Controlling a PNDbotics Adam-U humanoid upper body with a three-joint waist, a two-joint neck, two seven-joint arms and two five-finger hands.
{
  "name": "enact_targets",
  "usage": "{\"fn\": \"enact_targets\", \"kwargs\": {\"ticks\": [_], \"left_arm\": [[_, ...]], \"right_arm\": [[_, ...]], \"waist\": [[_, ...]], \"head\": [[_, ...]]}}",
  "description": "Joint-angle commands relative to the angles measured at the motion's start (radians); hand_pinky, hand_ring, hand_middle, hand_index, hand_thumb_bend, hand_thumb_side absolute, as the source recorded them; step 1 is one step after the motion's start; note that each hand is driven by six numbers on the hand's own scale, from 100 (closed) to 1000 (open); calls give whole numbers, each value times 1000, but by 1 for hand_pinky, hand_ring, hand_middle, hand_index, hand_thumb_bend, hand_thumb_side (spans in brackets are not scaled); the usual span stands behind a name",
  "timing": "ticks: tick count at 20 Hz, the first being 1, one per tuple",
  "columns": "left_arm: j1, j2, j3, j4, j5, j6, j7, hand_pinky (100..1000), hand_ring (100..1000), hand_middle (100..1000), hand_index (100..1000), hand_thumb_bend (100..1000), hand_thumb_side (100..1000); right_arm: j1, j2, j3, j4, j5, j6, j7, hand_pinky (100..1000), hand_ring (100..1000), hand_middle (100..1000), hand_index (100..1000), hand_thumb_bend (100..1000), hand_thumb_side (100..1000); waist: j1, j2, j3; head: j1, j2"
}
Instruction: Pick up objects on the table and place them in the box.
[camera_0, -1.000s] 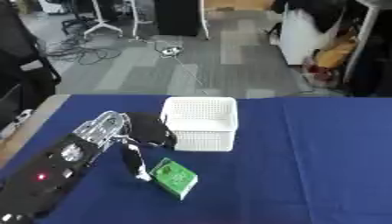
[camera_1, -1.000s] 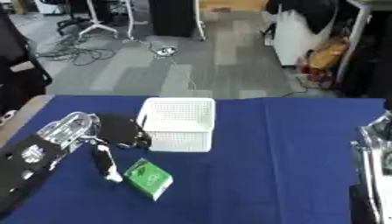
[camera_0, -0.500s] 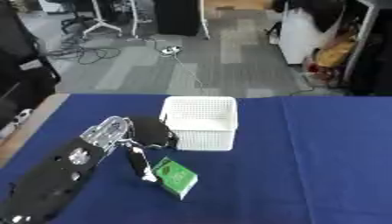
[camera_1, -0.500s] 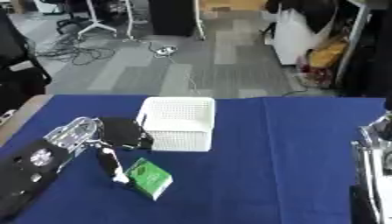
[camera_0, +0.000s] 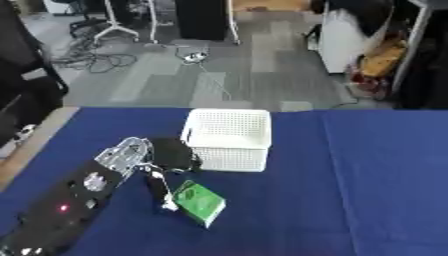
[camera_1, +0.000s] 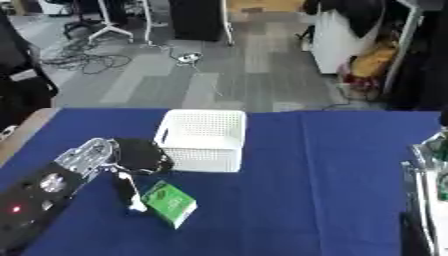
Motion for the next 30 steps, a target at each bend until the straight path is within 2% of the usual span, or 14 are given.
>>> {"fn": "enact_targets", "kwargs": {"ticks": [1,12,20,25,30], "left_arm": [[-14,4,20,9,-24,-2,15,488,592,651,798,423,814],[-11,-13,23,53,-78,-17,47,496,599,657,799,419,822],[-10,-25,25,68,-97,-20,61,502,601,664,801,356,815],[-10,-31,26,72,-113,-17,72,545,649,712,806,323,785],[-9,-37,25,77,-145,-14,89,554,658,726,810,300,759]], "right_arm": [[-20,0,2,-14,-2,-3,3,190,247,224,420,183,1000],[-22,2,3,-14,-3,-4,3,190,247,224,420,184,1000],[-23,3,3,-14,-5,-4,5,190,247,224,420,184,1000],[-24,4,4,-14,-6,-4,5,190,247,224,421,183,1000],[-24,4,4,-14,-7,-4,6,190,247,224,421,184,1000]], "waist": [[-2,-8,-1],[-3,-6,-3],[-4,-5,-4],[-4,-5,-5],[-4,-4,-5]], "head": [[4,1],[2,1],[1,0],[0,0],[-1,1]]}}
